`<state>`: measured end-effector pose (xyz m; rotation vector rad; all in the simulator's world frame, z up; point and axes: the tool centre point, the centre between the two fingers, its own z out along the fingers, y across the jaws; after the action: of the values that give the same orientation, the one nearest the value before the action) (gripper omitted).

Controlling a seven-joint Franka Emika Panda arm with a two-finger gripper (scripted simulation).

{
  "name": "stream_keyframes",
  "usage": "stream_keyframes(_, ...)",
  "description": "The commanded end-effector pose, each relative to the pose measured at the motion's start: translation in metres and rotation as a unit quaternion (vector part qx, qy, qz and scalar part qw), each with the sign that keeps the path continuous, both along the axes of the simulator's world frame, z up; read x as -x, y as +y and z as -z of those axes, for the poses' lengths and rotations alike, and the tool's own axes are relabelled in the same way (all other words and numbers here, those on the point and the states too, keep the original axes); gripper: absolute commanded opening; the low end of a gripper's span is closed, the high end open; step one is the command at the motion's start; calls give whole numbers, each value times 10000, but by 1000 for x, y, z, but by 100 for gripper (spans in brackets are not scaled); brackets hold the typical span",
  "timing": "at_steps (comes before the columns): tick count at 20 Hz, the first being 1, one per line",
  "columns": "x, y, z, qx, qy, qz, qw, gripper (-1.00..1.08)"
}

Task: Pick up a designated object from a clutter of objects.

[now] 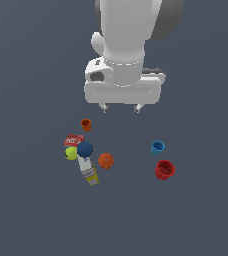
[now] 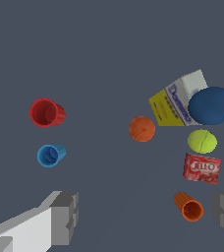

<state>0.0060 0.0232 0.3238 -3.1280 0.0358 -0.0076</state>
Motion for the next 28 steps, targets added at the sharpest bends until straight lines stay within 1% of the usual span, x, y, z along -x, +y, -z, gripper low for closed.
stream_keyframes(1, -1, -2, 3, -4, 2, 8, 10000, 100)
stream_keyframes(6, -8, -19, 20, -27, 5, 55, 10000, 100)
stream_keyframes(11, -18, -49, 53, -57, 6, 145, 9999, 100)
stream_keyframes(14, -23, -76, 80, -69, 5, 223, 9997, 100)
stream_keyframes(18, -25, -121, 126, -65, 4, 356, 9993, 100)
stream_keyframes(23, -18, -173, 177, -23, 9, 505, 9987, 100)
stream_keyframes(28, -8, -208, 212, 27, 19, 604, 9982, 100)
